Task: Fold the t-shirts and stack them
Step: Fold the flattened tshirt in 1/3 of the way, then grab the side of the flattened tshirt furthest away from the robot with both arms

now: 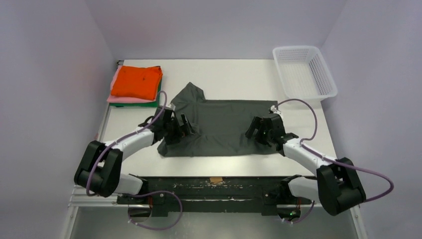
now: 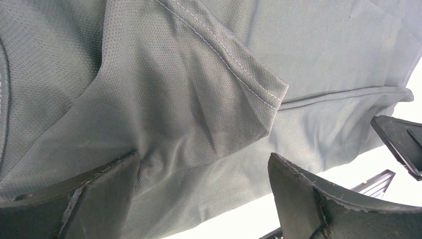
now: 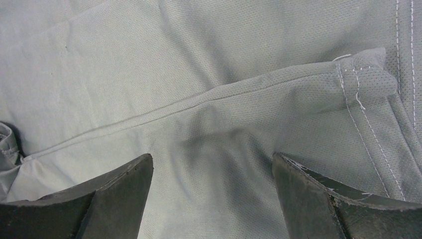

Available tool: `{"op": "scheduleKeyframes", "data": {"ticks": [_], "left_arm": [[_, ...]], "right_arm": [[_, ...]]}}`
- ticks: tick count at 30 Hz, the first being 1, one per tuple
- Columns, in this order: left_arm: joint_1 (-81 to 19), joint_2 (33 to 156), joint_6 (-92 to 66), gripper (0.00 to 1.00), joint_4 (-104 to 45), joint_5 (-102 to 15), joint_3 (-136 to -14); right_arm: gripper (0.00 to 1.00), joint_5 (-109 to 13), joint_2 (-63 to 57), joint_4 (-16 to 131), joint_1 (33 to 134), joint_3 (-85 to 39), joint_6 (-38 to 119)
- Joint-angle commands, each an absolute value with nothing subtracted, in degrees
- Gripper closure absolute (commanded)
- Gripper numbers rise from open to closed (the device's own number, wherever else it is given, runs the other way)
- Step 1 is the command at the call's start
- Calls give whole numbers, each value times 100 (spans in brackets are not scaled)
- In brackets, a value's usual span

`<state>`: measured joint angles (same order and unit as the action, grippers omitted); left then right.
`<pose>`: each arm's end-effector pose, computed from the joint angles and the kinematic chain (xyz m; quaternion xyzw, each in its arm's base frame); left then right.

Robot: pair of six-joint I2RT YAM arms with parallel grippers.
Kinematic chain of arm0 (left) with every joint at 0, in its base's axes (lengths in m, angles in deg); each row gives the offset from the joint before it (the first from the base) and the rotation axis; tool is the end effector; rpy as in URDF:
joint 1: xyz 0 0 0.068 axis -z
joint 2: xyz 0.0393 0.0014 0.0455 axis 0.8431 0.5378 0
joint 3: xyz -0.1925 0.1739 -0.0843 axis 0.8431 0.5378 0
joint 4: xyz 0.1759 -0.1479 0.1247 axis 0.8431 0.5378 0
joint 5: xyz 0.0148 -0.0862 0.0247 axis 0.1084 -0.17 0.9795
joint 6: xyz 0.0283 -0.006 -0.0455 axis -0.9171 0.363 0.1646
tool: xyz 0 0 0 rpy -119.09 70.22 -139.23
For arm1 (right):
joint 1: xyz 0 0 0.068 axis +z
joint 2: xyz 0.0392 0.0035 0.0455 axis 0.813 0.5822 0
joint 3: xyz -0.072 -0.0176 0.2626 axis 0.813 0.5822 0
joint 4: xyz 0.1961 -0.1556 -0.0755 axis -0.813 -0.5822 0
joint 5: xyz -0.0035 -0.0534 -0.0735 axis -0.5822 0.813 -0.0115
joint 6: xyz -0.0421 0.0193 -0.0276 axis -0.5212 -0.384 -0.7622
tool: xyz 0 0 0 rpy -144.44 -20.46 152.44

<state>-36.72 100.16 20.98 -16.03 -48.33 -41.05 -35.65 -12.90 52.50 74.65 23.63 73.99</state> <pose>0.2436 -0.1008 0.1617 -0.1670 0.9326 -0.2546 0.1938 0.2174 0.0772 0.1636 0.1766 0.9147 0.1493 0.3315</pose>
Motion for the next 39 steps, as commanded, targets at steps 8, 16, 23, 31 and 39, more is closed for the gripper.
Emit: {"op": "scheduleKeyframes", "data": {"ticks": [8, 16, 23, 31, 39], "left_arm": [[-3003, 8761, 3039, 0, 423, -3751, -2869], [-3001, 8168, 2845, 0, 1039, -3299, -3419], [-3005, 8208, 2404, 0, 1417, -2872, -4689], [-3470, 10049, 1593, 0, 1155, -2846, -6932], [-4016, 13452, 680, 3, 1629, -3450, -10370]], "right_arm": [[5, -3826, -3122, 3141, 7562, 3184, 7811], [4, -3591, -3602, 2736, 7562, 2748, 7688], [1, -3054, -3527, 3027, 7565, 1914, 7714], [1, -2177, -2653, 3448, 7557, 1325, 7732], [2, -2150, -2161, 3886, 7534, 1382, 7466]]}}
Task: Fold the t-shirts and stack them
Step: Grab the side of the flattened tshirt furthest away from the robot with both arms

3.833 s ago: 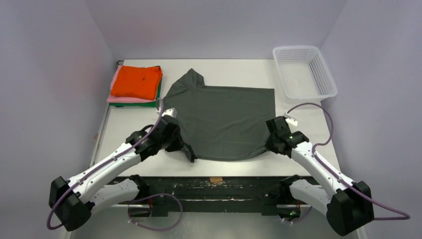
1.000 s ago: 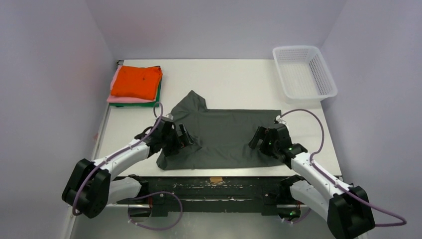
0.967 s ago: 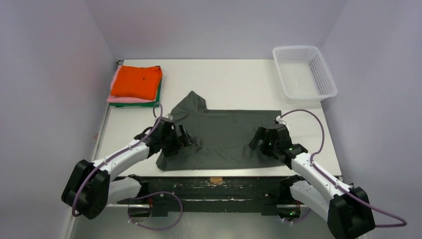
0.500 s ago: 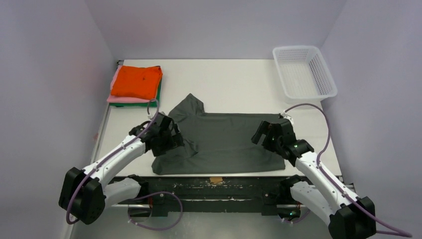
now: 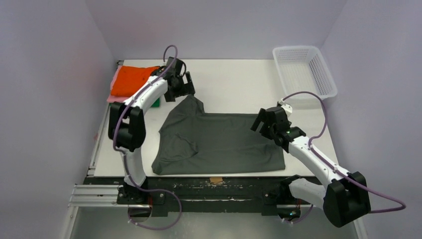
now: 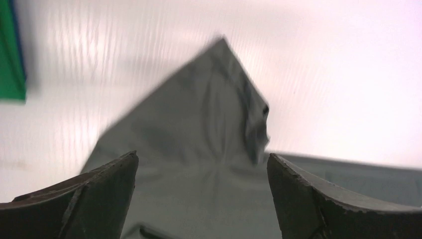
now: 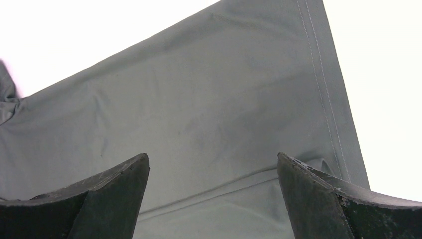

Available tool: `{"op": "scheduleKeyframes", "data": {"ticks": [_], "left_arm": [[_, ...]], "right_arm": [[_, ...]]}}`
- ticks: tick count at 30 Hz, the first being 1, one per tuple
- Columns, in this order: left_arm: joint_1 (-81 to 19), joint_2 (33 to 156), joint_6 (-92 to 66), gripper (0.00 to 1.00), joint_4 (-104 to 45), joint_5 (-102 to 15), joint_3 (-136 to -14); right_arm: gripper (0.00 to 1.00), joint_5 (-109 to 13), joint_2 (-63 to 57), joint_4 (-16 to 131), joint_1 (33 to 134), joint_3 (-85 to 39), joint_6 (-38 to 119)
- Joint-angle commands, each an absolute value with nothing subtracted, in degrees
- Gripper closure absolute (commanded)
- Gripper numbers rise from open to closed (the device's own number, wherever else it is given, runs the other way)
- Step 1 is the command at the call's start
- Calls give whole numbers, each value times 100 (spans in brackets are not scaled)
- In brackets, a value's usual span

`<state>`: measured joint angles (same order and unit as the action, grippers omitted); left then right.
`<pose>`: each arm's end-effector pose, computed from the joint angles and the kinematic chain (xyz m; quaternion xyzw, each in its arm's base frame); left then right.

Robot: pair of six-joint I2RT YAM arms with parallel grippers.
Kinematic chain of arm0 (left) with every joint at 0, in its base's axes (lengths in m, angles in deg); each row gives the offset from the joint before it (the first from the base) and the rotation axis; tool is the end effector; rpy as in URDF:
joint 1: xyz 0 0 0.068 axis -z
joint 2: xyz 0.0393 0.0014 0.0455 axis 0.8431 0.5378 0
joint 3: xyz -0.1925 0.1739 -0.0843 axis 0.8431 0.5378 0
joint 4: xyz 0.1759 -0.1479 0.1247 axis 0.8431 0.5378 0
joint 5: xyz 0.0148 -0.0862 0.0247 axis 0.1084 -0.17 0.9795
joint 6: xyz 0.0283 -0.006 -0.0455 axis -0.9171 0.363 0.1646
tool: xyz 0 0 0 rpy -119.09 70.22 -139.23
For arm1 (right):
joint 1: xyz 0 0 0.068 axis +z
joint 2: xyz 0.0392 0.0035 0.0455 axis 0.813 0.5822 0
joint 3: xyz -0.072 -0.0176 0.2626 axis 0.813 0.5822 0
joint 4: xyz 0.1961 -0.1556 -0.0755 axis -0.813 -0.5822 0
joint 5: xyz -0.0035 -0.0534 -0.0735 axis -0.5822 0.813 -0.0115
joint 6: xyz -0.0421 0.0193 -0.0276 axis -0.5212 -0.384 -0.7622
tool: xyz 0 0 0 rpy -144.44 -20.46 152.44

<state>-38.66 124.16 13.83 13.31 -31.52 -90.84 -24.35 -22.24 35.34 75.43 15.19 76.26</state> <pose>0.3794 -0.1267 0.2584 -0.1697 0.9463 -0.1022 0.2555 0.2060 0.0688 0.2217 0.2221 0.8955 0.0815 0.3770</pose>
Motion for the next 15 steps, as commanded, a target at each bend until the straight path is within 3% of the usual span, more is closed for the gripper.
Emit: {"op": "scheduleKeyframes", "data": {"ticks": [1, 8, 10, 15], "left_arm": [[-4034, 13794, 525, 4, 1677, -3498, -10745], [-4059, 15597, -265, 13, 1958, -4035, -12933], [-4062, 15886, -350, 21, 2114, -4216, -13262], [-4044, 15963, -307, 34, 2352, -4303, -12992]], "right_arm": [[2, -2145, -2133, 3890, 7527, 1372, 7422], [3, -2277, -1958, 4084, 7518, 1443, 7371], [4, -2307, -1893, 4069, 7514, 1413, 7359], [4, -2272, -1881, 4072, 7520, 1415, 7342]]}}
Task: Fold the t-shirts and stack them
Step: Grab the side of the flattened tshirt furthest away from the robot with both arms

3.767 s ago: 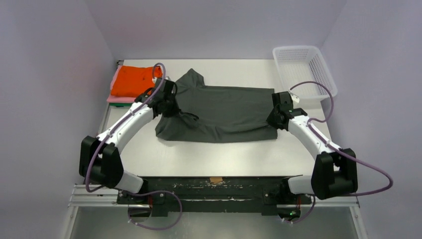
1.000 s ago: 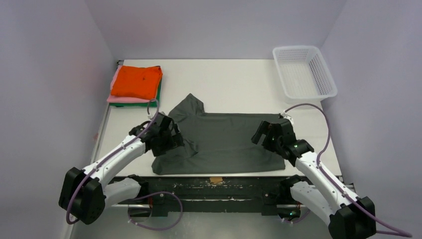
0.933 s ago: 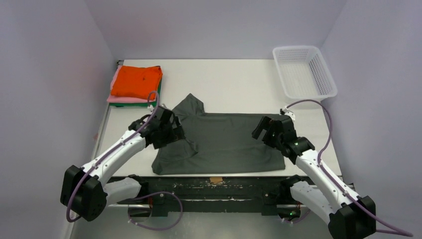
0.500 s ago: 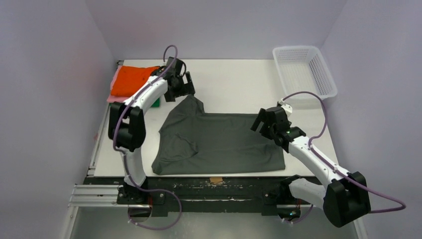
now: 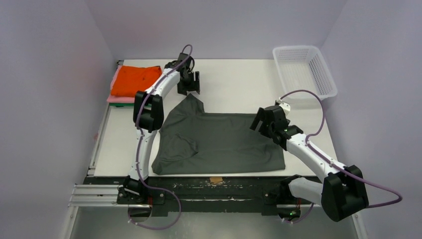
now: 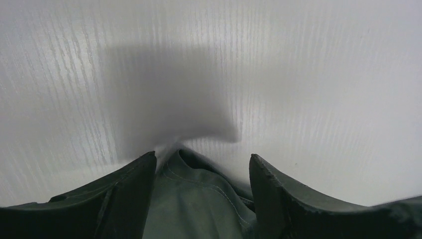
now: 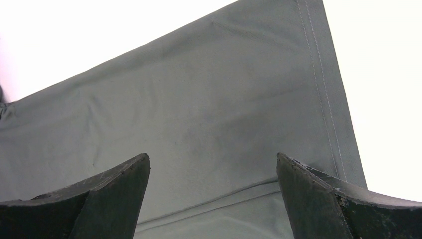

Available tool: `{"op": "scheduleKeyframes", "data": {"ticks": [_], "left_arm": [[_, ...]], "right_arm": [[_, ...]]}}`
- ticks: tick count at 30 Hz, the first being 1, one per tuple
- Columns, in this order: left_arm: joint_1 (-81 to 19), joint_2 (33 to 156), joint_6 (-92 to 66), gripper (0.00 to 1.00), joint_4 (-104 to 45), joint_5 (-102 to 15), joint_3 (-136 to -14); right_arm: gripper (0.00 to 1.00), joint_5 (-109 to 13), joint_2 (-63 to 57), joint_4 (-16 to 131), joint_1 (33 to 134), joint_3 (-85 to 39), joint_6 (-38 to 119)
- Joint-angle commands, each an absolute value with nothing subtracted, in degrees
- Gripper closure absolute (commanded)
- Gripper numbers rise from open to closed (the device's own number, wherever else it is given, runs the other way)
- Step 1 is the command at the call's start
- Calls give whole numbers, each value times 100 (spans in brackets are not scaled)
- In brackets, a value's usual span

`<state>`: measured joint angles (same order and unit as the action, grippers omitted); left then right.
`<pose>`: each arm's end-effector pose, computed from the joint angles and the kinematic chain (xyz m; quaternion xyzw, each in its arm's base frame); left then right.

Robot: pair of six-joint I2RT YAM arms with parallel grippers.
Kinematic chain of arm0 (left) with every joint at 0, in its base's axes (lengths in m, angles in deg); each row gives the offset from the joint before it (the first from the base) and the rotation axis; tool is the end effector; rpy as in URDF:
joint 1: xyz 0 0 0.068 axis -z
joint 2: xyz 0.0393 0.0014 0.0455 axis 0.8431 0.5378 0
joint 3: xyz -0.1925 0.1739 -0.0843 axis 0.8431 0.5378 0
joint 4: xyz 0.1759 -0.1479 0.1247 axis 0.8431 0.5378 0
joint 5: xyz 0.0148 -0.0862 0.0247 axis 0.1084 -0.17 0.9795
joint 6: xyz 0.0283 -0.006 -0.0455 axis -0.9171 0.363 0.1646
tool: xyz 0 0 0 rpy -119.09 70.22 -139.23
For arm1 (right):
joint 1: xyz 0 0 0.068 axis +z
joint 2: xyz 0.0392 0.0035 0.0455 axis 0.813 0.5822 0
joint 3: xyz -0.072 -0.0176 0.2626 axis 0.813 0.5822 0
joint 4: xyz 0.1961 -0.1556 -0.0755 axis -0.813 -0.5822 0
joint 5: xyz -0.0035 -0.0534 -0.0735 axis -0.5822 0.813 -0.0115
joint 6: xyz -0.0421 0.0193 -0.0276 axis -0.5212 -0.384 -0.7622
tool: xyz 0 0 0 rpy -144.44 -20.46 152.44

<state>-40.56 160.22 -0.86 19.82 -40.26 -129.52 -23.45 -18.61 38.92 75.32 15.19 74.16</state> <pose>0.5064 -0.1571 0.1759 -0.0443 0.9688 -0.1221 0.2113 0.2170 0.0720 0.2136 0.2092 0.8979 0.0676 0.3815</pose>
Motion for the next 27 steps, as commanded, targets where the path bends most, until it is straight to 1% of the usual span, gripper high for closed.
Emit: {"op": "scheduleKeyframes", "data": {"ticks": [1, 3, 8, 9, 10, 11, 12, 17, 22, 25, 27], "left_arm": [[-4042, 15934, -321, 39, 2396, -4333, -12912], [-4025, 15850, -341, 49, 2418, -4369, -12749], [-3976, 15761, -445, 69, 2434, -4274, -12596], [-3972, 15766, -458, 75, 2455, -4248, -12596], [-3972, 15769, -469, 84, 2484, -4234, -12598], [-3972, 15762, -484, 94, 2511, -4223, -12588], [-3965, 15721, -496, 100, 2515, -4194, -12539], [-3946, 15071, -496, 100, 2065, -4139, -11801], [-3853, 14137, -477, 100, 1517, -4069, -10939], [-3802, 13739, -413, 100, 1298, -4025, -10505], [-3759, 13504, -362, 100, 1155, -4046, -10207]], "right_arm": [[4, -2276, -1884, 4062, 7520, 1415, 7338], [4, -2276, -1922, 4032, 7521, 1419, 7333], [4, -2231, -2119, 4024, 7522, 1519, 7377], [4, -2185, -2150, 3990, 7518, 1511, 7378], [4, -2105, -2186, 3937, 7522, 1493, 7378], [4, -2015, -2206, 3878, 7517, 1468, 7377], [4, -1873, -2225, 3820, 7522, 1441, 7389], [3, -1536, -2031, 3615, 7375, 1236, 7531], [4, -1551, -1197, 3476, 6821, 633, 7534], [6, -1522, -433, 3590, 6511, 152, 7370], [12, -1429, 118, 3570, 6421, -246, 7332]]}}
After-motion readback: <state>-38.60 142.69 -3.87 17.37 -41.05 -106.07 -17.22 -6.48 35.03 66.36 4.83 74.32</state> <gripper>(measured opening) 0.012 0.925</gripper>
